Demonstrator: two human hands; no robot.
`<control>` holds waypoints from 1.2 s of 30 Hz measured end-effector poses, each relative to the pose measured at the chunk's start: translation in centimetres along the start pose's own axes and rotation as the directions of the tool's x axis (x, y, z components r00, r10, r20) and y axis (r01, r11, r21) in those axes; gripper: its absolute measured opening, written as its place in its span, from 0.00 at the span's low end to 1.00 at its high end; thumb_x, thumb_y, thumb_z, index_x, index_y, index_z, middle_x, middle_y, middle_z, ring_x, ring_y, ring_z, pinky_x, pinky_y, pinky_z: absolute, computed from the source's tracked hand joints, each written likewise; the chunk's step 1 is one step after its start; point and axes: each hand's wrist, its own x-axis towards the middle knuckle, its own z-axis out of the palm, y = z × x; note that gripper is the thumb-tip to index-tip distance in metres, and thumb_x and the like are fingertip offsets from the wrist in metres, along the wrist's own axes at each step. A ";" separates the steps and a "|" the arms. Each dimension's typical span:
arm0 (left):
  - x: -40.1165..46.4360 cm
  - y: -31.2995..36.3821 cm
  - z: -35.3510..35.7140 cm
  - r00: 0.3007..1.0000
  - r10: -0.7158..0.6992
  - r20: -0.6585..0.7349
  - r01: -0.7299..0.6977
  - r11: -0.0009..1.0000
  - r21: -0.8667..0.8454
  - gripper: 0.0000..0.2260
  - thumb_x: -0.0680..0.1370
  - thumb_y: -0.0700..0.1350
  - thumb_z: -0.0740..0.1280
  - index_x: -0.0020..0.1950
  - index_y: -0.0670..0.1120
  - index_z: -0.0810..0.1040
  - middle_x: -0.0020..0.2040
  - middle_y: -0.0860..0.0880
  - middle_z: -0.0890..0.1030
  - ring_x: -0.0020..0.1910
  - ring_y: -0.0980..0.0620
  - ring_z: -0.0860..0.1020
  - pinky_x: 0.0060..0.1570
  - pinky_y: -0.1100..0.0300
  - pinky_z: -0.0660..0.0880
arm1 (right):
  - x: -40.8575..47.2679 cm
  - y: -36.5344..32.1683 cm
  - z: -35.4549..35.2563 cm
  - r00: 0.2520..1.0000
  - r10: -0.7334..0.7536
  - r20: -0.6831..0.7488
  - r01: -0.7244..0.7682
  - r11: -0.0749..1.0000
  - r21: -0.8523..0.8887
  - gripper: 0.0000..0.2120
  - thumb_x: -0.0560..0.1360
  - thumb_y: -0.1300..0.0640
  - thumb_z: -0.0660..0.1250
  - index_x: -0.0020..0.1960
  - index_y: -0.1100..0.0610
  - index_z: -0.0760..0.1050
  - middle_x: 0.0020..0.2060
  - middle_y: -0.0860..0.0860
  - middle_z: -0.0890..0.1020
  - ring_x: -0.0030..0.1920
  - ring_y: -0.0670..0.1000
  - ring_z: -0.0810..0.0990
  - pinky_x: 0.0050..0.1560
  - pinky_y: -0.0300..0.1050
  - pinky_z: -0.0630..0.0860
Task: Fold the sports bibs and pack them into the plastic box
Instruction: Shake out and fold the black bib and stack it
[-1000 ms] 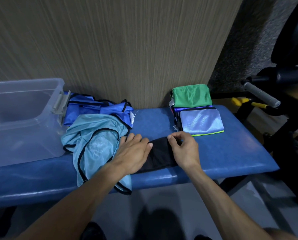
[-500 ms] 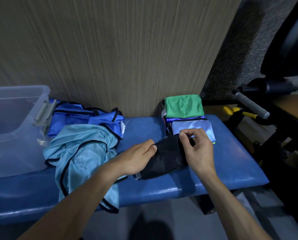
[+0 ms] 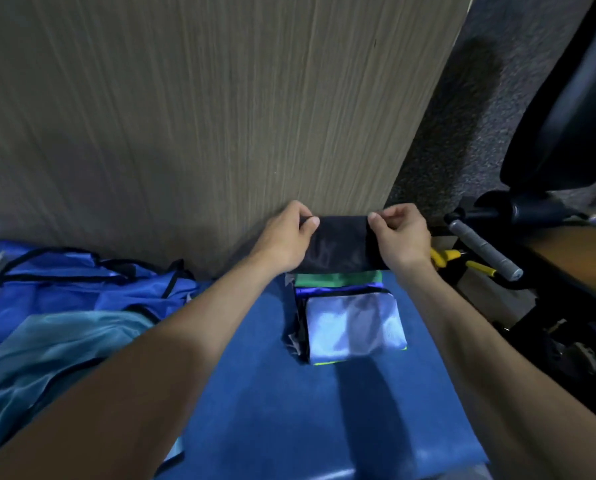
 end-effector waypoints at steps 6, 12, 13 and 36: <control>-1.7 -1.0 2.8 0.932 0.287 -0.220 -0.112 0.807 0.580 0.16 0.80 0.52 0.67 0.65 0.49 0.73 0.61 0.46 0.76 0.58 0.42 0.72 0.53 0.46 0.72 | 2.0 2.3 3.0 0.997 0.074 -0.014 -0.075 0.990 -0.118 0.10 0.77 0.52 0.72 0.49 0.58 0.75 0.44 0.53 0.81 0.50 0.55 0.79 0.48 0.41 0.68; -1.6 -3.1 4.6 0.834 0.551 0.038 -0.417 0.582 0.698 0.20 0.83 0.54 0.55 0.70 0.50 0.76 0.67 0.49 0.76 0.66 0.44 0.71 0.65 0.48 0.66 | 1.7 3.1 3.3 1.000 -0.012 -0.020 0.007 0.975 -0.221 0.08 0.78 0.53 0.70 0.48 0.57 0.75 0.48 0.52 0.79 0.51 0.56 0.79 0.52 0.46 0.71; -1.5 -3.4 4.8 0.843 0.535 0.052 -0.415 0.587 0.695 0.20 0.84 0.54 0.54 0.71 0.50 0.76 0.67 0.49 0.77 0.66 0.45 0.71 0.65 0.48 0.66 | 1.4 3.2 3.1 0.994 -0.108 -0.008 0.102 0.956 -0.274 0.07 0.78 0.54 0.70 0.48 0.56 0.75 0.50 0.53 0.77 0.51 0.58 0.78 0.53 0.49 0.72; -0.9 -4.8 5.9 0.938 0.295 0.182 -0.346 0.780 0.522 0.24 0.85 0.57 0.47 0.78 0.53 0.68 0.67 0.55 0.73 0.65 0.50 0.68 0.62 0.51 0.69 | -0.2 6.3 1.3 0.710 -0.410 0.573 0.684 0.595 -0.422 0.24 0.83 0.42 0.52 0.70 0.53 0.75 0.61 0.50 0.75 0.62 0.54 0.72 0.64 0.52 0.72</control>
